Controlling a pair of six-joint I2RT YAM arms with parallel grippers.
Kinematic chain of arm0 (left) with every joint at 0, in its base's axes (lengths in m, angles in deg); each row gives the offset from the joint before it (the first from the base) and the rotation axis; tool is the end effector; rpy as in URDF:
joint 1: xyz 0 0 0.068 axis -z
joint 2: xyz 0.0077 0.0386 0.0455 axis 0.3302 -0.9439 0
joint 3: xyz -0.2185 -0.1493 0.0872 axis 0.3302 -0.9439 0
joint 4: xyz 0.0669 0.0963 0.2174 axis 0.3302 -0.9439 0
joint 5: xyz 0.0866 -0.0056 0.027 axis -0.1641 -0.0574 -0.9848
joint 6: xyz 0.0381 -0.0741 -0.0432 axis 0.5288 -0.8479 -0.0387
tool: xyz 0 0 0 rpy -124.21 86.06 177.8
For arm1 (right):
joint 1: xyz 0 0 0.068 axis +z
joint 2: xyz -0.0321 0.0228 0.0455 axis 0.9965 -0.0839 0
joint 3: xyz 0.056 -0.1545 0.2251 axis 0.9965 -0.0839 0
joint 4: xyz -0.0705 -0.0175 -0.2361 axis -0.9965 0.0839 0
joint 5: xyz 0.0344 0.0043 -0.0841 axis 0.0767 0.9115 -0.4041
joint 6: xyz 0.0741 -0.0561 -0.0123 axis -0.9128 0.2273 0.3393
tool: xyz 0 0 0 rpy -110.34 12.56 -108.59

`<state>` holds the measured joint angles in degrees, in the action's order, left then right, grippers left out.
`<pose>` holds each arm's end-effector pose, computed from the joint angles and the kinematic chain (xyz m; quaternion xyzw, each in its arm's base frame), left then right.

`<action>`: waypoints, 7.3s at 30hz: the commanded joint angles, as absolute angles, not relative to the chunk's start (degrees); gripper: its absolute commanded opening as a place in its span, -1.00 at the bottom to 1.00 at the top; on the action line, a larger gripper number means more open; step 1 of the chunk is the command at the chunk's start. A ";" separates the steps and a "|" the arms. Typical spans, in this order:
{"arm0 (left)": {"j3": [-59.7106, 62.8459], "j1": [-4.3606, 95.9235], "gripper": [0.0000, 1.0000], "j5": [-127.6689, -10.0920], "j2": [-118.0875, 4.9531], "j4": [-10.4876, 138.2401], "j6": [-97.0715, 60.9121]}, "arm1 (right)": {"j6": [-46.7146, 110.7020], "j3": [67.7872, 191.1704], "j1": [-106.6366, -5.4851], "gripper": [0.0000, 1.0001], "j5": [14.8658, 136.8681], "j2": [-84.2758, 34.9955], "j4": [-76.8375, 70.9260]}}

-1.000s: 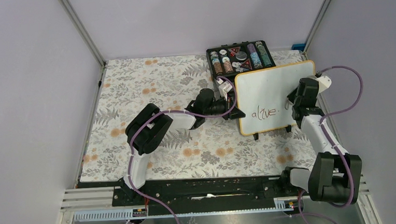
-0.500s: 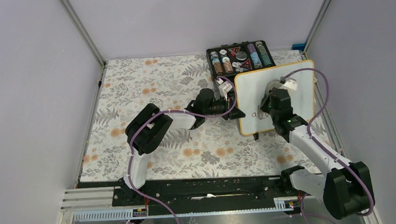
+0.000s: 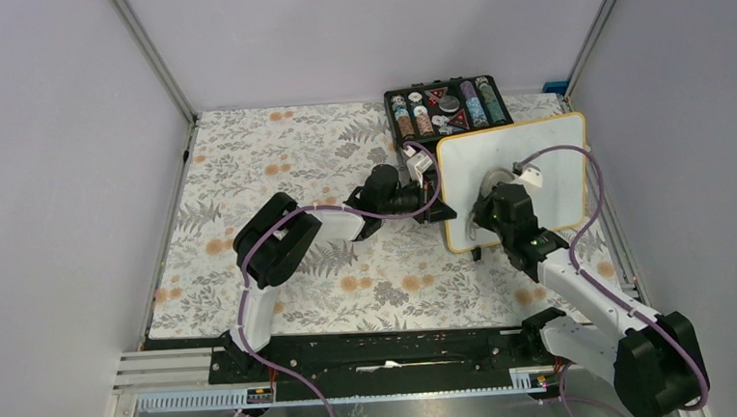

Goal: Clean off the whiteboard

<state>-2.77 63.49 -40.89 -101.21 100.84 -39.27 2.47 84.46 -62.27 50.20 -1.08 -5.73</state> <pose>0.3104 -0.3718 0.1701 0.2666 0.7215 -0.5584 0.3107 0.2379 0.0721 0.2264 0.1811 0.8161 0.1486 0.5282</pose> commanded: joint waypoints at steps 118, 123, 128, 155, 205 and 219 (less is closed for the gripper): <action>-2.19 61.03 -1.00 -50.30 -106.24 86.21 -41.42 | -0.95 94.78 -64.82 -1.00 47.15 -11.18 -5.37; -2.15 61.03 -1.00 -50.26 -106.32 86.21 -41.43 | -4.47 83.30 -65.79 -1.00 47.04 -6.69 -5.08; -2.19 61.02 -1.00 -50.36 -106.30 86.13 -41.35 | -6.39 75.58 -66.26 -1.00 46.83 -2.63 -2.94; -1.88 61.03 -1.00 -50.22 -106.48 85.94 -41.39 | 5.64 115.23 -67.70 -1.00 47.66 -19.94 -1.24; -1.80 61.05 -1.00 -50.21 -106.67 85.77 -41.33 | 5.74 115.24 -71.65 -1.00 50.05 -19.16 -5.63; -2.17 60.98 -1.00 -50.16 -106.27 85.94 -41.26 | 3.43 115.43 -94.98 -1.00 54.02 -27.91 -8.14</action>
<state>-0.08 63.99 -43.25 -102.19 99.55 -37.83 2.86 116.91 -90.86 58.42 -22.45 1.57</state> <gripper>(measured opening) 0.077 0.064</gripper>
